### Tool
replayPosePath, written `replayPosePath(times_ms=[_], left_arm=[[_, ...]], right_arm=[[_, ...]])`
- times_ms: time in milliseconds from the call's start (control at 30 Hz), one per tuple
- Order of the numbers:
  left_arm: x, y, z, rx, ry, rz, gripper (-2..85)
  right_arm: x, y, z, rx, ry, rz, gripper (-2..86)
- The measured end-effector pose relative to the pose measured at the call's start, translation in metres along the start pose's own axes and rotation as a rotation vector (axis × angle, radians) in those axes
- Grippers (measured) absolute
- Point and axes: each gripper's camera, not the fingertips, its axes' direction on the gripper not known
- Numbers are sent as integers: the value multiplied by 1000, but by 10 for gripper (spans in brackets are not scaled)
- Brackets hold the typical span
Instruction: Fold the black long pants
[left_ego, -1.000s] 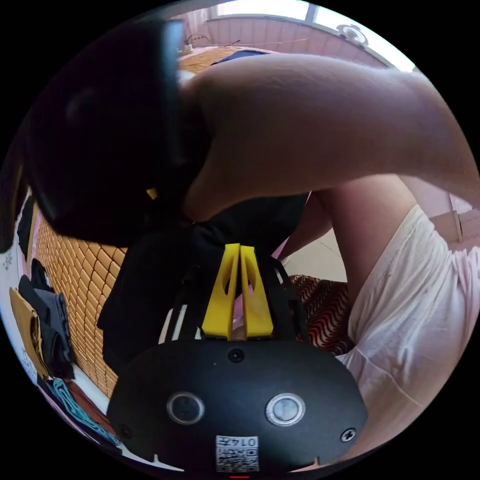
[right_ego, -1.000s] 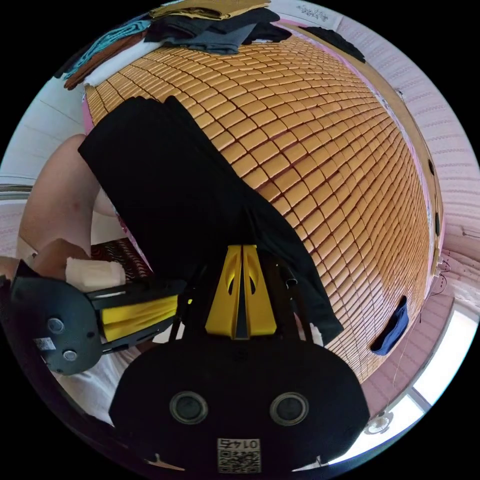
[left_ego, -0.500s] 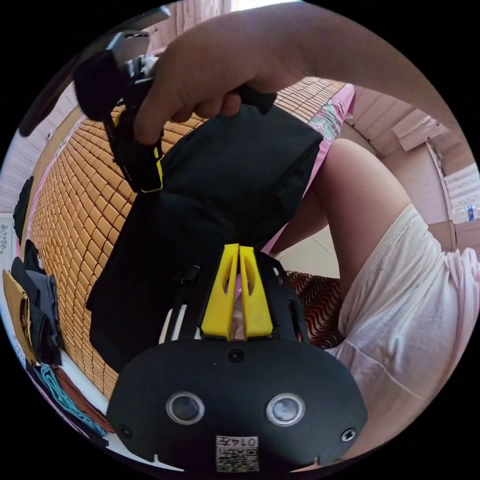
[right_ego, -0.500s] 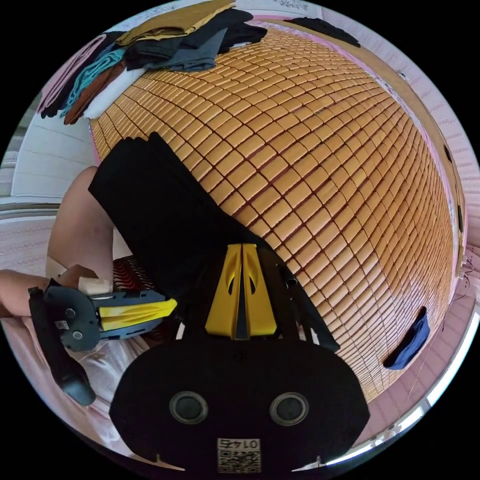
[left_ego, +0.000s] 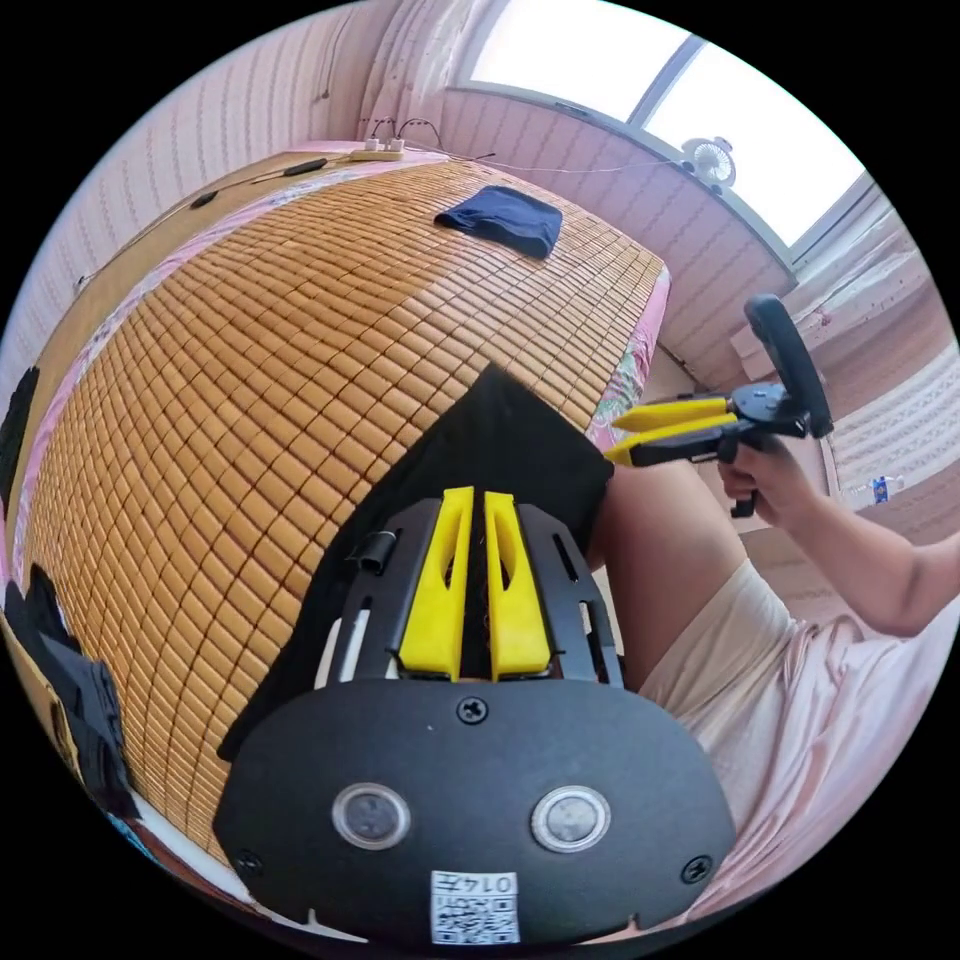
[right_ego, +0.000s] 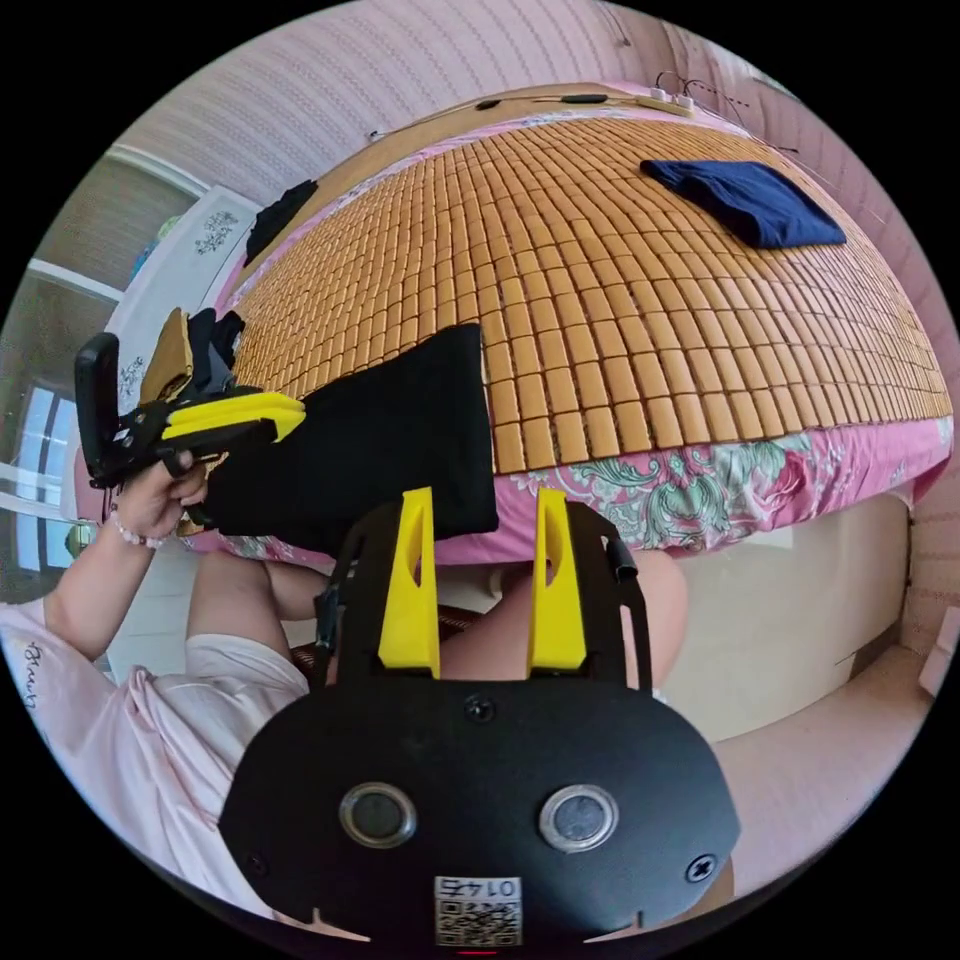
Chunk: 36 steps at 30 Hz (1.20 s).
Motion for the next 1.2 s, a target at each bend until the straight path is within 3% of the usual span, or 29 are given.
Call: replayPosePath(times_ms=[267,433,533,700,800,1000,1067,1200], left_arm=[[-2,-126,55,-97,15,64,87],[-13,-152,96,-289,39,5,37],[-24,-160,83,-249,129,-49,10],[-36,-158,-5,-4,236,-10,-1],[-56,-126,-75,127,244,8,-2],[-123,42,-174,264,22,-220,20],[-161,128,-181,256,-53,-450,39],[-191,231,-165,188,-44,-726,63]], right_arm=[[52,14,27,-65,-135,37,70],[77,24,17,-27,-194,13,27],[98,32,-1,35,-210,2,20],[125,48,-63,257,-369,-28,20],[108,46,-80,287,-475,-163,22],[-23,21,-15,30,-704,-541,34],[-77,23,44,-178,-611,-646,42],[-103,39,70,-254,-356,-746,49]])
